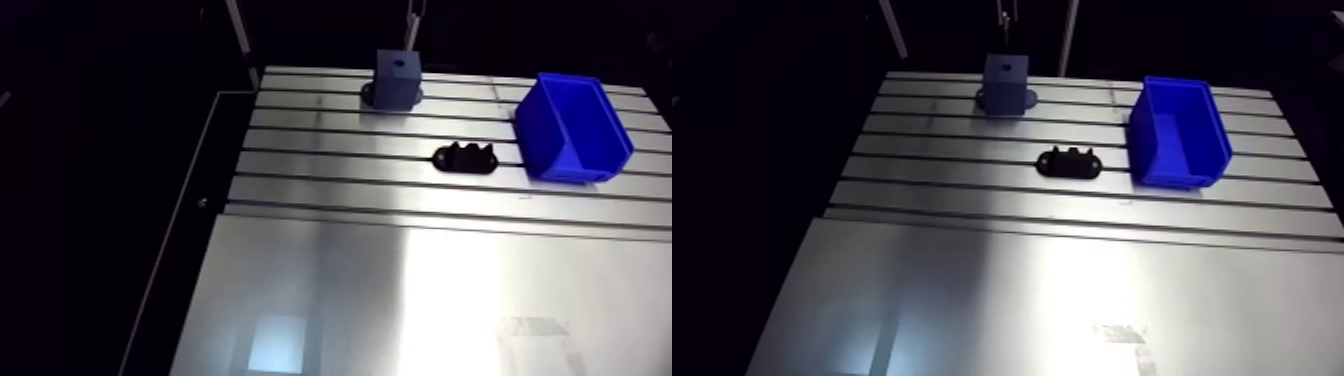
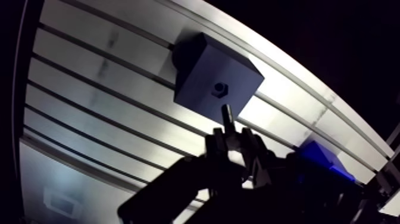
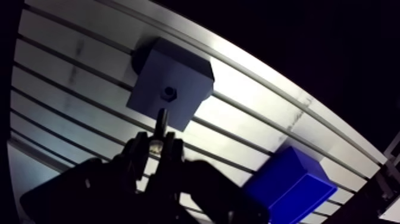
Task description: Pick up the M10 bolt and insert it into the hex recess until seated.
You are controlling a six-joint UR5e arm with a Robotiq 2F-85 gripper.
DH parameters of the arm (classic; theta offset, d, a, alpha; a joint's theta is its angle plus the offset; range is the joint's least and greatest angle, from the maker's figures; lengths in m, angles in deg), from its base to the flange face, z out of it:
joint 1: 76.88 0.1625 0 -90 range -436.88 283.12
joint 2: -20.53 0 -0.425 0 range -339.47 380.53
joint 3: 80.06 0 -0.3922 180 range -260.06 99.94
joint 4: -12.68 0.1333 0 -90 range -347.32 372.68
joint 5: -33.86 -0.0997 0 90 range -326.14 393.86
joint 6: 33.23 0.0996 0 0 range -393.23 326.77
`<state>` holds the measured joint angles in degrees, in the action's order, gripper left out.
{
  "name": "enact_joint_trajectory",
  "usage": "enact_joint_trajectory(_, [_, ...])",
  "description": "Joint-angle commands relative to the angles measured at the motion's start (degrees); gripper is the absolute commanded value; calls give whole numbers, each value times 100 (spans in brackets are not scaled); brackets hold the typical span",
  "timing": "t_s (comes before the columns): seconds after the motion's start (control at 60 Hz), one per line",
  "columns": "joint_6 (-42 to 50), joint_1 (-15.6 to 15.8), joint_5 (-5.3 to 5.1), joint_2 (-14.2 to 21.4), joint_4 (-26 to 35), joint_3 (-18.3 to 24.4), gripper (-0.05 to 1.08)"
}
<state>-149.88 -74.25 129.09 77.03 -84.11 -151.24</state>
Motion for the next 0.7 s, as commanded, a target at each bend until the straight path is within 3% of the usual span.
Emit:
enact_joint_trajectory(0.017, [-3,9,0,-74,112,92,81])
enact_joint_trajectory(0.7, [5,43,0,-414,604,593,81])
